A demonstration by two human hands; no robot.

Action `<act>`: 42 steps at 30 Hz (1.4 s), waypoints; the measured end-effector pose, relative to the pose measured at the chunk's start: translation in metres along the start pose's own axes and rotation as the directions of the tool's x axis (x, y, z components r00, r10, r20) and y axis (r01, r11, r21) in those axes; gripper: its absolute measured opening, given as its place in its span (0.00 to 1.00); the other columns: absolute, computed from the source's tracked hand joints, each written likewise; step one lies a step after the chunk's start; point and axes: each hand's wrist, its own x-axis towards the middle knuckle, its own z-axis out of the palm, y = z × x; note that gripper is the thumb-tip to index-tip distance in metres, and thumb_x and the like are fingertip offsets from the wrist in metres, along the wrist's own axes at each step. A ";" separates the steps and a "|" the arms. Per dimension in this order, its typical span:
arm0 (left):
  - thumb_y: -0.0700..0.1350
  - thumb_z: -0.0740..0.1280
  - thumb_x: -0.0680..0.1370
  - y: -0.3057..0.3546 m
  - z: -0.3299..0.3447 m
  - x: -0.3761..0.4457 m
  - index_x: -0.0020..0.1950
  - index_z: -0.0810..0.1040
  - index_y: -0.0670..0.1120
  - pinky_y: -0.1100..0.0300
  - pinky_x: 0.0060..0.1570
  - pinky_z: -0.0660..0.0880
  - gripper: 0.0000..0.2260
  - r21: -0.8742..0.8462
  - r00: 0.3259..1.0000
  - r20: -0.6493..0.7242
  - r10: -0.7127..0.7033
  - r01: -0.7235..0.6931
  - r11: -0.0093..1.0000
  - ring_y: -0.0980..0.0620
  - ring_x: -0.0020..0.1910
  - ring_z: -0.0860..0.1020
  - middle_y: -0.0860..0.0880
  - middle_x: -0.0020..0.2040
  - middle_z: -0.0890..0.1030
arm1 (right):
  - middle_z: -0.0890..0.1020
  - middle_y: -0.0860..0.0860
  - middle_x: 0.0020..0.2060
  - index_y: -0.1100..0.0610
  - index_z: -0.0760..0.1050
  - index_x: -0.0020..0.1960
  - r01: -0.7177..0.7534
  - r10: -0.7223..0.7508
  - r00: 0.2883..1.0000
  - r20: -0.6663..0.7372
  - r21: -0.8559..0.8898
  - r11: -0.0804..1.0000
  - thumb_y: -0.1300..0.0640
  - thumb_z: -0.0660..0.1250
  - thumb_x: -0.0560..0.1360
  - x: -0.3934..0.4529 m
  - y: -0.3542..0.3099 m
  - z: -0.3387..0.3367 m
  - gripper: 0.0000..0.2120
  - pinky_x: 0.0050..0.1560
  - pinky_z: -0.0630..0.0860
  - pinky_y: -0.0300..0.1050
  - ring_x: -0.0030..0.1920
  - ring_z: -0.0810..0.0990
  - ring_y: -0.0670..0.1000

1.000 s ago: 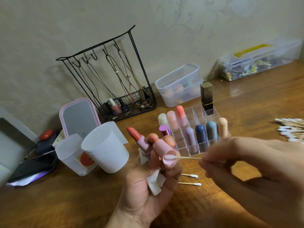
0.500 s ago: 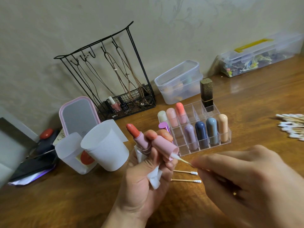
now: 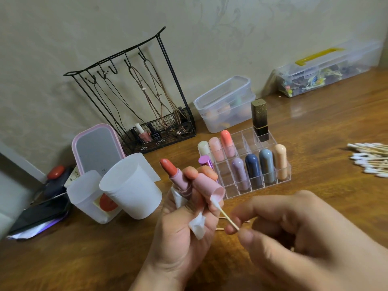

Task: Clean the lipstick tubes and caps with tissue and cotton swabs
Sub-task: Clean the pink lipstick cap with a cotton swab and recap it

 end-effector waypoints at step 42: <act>0.53 0.77 0.66 0.003 0.027 0.000 0.39 0.81 0.45 0.65 0.26 0.69 0.13 0.216 0.955 -0.263 -0.136 0.195 0.957 0.56 0.25 0.68 0.48 0.31 0.72 | 0.77 0.45 0.27 0.43 0.75 0.48 0.060 -0.146 0.981 -0.132 -0.505 0.861 0.46 0.62 0.77 0.000 0.006 -0.019 0.04 0.28 0.73 0.45 0.27 0.74 0.47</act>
